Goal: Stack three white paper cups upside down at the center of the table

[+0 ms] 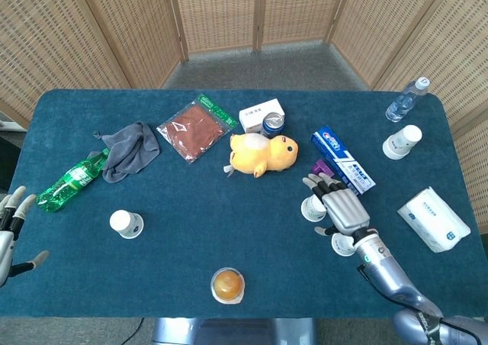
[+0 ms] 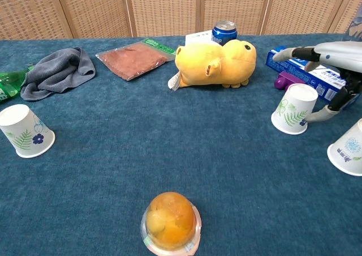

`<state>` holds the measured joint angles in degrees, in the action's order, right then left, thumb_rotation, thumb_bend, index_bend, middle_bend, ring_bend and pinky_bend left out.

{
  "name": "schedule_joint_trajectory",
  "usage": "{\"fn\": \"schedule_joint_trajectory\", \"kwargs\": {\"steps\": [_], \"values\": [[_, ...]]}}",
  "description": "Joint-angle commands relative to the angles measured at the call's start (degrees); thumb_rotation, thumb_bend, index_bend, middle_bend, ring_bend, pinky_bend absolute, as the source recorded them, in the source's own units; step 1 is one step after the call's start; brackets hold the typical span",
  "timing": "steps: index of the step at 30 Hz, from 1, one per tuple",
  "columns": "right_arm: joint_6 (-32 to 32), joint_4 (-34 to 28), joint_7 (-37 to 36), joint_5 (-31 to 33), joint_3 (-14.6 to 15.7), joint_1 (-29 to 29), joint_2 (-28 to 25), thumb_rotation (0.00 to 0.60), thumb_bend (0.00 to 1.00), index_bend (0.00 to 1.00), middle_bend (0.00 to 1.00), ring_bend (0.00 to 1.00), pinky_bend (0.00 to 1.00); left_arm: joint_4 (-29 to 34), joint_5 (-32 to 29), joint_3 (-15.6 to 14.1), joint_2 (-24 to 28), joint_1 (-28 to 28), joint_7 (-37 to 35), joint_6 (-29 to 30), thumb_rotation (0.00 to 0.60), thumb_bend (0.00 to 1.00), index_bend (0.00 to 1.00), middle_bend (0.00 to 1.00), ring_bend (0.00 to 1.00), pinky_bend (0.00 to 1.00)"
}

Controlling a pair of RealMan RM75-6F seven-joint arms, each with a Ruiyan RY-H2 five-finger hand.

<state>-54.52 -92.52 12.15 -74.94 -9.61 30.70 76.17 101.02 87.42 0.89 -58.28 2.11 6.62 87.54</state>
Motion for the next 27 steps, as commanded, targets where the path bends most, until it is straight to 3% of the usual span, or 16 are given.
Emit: {"fn": "schedule_joint_trajectory", "kwargs": {"steps": [1, 9, 17, 27], "values": [[1.2, 2.0, -0.2, 0.9, -0.2, 1.3, 0.8, 0.6, 0.15, 0.01, 0.0, 0.0, 0.23, -0.1, -0.3, 0.2, 0.0, 0.1, 0.1, -0.1, 0.6, 0.14, 0.0, 0.0, 0.0, 0.0], [1.5, 6.4, -2.8, 0.4, 0.9, 1.9, 2.4, 0.6, 0.17, 0.08, 0.02, 0.0, 0.25, -0.6, -1.2, 0.5, -0.1, 0.4, -0.2, -0.8, 0.6, 0.14, 0.0, 0.0, 0.0, 0.0], [-0.2, 11.1, -8.7, -3.0, 2.6, 1.4, 4.0, 0.6, 0.21, 0.2, 0.16, 0.0, 0.4, -0.7, -1.4, 0.5, -0.4, 0.5, 0.1, -1.1, 0.6, 0.14, 0.0, 0.0, 0.0, 0.0], [-2.5, 16.7, -13.8, -6.1, 3.7, 1.3, 6.1, 0.6, 0.25, 0.31, 0.26, 0.09, 0.49, -0.7, -1.7, 0.4, -0.8, 0.6, 0.9, -1.5, 0.6, 0.14, 0.0, 0.0, 0.0, 0.0]]}}
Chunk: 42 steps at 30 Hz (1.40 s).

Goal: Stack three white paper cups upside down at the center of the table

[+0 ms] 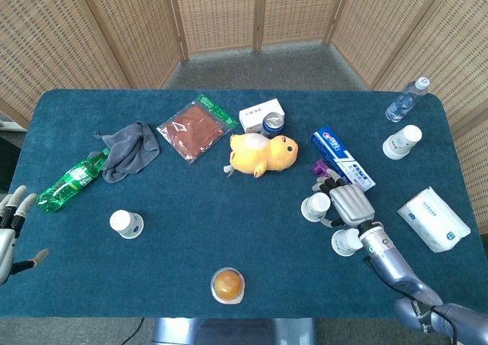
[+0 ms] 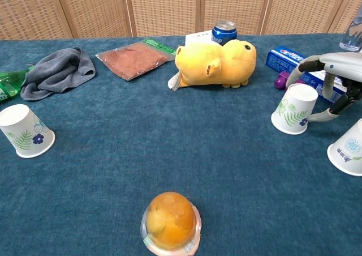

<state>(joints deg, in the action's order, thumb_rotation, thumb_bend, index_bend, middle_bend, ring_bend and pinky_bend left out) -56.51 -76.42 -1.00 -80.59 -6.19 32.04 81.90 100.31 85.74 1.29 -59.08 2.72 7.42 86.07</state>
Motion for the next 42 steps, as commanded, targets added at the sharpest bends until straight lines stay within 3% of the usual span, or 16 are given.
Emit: {"fn": "schedule_joint_trajectory", "kwargs": {"steps": [1, 12, 21, 32, 42], "values": [[-0.9, 1.0, -0.7, -0.8, 0.4, -0.1, 0.6, 0.6, 0.26, 0.33, 0.27, 0.11, 0.5, -0.1, 0.0, 0.0, -0.1, 0.0, 0.2, 0.0, 0.6, 0.14, 0.0, 0.0, 0.0, 0.0], [-2.3, 1.5, -2.0, -1.1, 0.5, -0.4, 1.6, 0.6, 0.29, 0.4, 0.37, 0.2, 0.58, -0.3, -0.3, 0.0, -0.2, 0.1, 0.2, -0.3, 0.6, 0.14, 0.0, 0.0, 0.0, 0.0], [-3.3, -5.8, -1.2, -1.9, 0.1, -0.2, -1.4, 0.6, 0.29, 0.41, 0.38, 0.21, 0.59, -0.2, -0.2, -0.1, -0.3, 0.3, 0.3, -0.7, 0.6, 0.14, 0.0, 0.0, 0.0, 0.0], [-2.5, -18.2, 8.6, -3.2, -0.9, 2.8, -2.8, 0.6, 0.29, 0.41, 0.38, 0.21, 0.59, 0.3, 1.1, -0.5, 0.0, 0.2, -0.2, -0.1, 0.6, 0.14, 0.0, 0.0, 0.0, 0.0], [1.6, -18.6, 16.6, 1.0, -2.7, 7.2, 3.1, 0.6, 0.29, 0.41, 0.38, 0.21, 0.59, 0.3, 1.2, -0.4, 0.8, 0.1, -1.8, 0.2, 0.6, 0.14, 0.0, 0.0, 0.0, 0.0]]}}
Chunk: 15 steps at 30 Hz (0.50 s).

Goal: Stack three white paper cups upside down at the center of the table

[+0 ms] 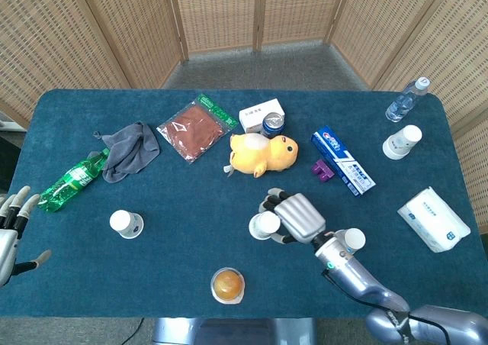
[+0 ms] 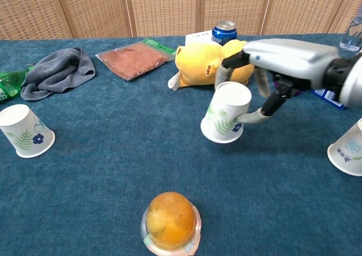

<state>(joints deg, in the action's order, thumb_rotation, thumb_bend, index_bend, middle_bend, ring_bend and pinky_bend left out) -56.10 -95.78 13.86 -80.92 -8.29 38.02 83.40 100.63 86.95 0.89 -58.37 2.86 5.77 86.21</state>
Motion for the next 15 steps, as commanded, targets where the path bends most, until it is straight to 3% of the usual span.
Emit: {"fn": "schedule_joint_trajectory", "kwargs": {"steps": [1, 7, 15], "values": [[1.7, 1.5, 2.6, 2.0, -0.9, 1.9, 2.5, 0.6, 0.29, 0.41, 0.38, 0.21, 0.59, -0.1, 0.0, 0.1, 0.2, 0.0, -0.3, 0.1, 0.6, 0.14, 0.0, 0.0, 0.0, 0.0], [3.7, 4.8, 5.1, 6.3, -3.1, 4.7, 6.3, 0.6, 0.28, 0.41, 0.38, 0.21, 0.59, -0.1, -0.2, 0.1, 0.3, 0.1, -0.6, -0.2, 0.6, 0.14, 0.0, 0.0, 0.0, 0.0], [4.6, 6.5, 8.1, 9.3, -3.5, 7.0, 8.9, 0.6, 0.28, 0.41, 0.38, 0.21, 0.59, -0.3, -0.5, 0.1, 0.3, 0.2, -0.7, -0.5, 0.6, 0.14, 0.0, 0.0, 0.0, 0.0]]}}
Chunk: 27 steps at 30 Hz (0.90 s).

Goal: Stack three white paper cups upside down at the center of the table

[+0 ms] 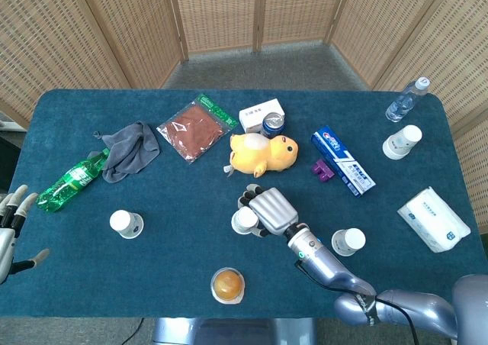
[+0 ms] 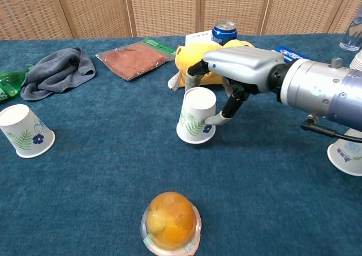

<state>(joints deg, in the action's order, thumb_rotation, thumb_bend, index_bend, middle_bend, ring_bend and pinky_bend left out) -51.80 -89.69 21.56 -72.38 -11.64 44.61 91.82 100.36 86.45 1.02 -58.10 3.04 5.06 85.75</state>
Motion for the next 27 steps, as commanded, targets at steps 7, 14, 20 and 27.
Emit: {"fn": "schedule_joint_trajectory", "kwargs": {"steps": [7, 14, 20, 27], "values": [[0.3, 0.3, 3.1, 3.4, -1.1, 2.4, 2.0, 0.6, 0.28, 0.41, 0.38, 0.21, 0.59, -0.1, 0.0, -0.2, -0.3, 0.1, 0.5, -0.3, 0.6, 0.14, 0.0, 0.0, 0.0, 0.0], [0.6, 1.2, 4.8, 5.7, -1.2, 4.0, 3.8, 0.6, 0.28, 0.41, 0.37, 0.21, 0.59, 0.0, 0.1, -0.2, -0.2, 0.0, 0.3, -0.1, 0.6, 0.14, 0.0, 0.0, 0.0, 0.0], [0.6, 2.8, 5.8, 6.9, -1.0, 5.1, 5.7, 0.6, 0.29, 0.41, 0.37, 0.21, 0.59, 0.0, 0.1, -0.1, -0.1, 0.0, 0.0, -0.1, 0.6, 0.14, 0.0, 0.0, 0.0, 0.0], [0.0, 3.3, 6.8, 8.9, -1.1, 5.7, 6.4, 0.6, 0.27, 0.3, 0.3, 0.13, 0.56, 0.0, 0.1, -0.1, 0.1, 0.0, -0.2, 0.0, 0.6, 0.14, 0.0, 0.0, 0.0, 0.0]]}}
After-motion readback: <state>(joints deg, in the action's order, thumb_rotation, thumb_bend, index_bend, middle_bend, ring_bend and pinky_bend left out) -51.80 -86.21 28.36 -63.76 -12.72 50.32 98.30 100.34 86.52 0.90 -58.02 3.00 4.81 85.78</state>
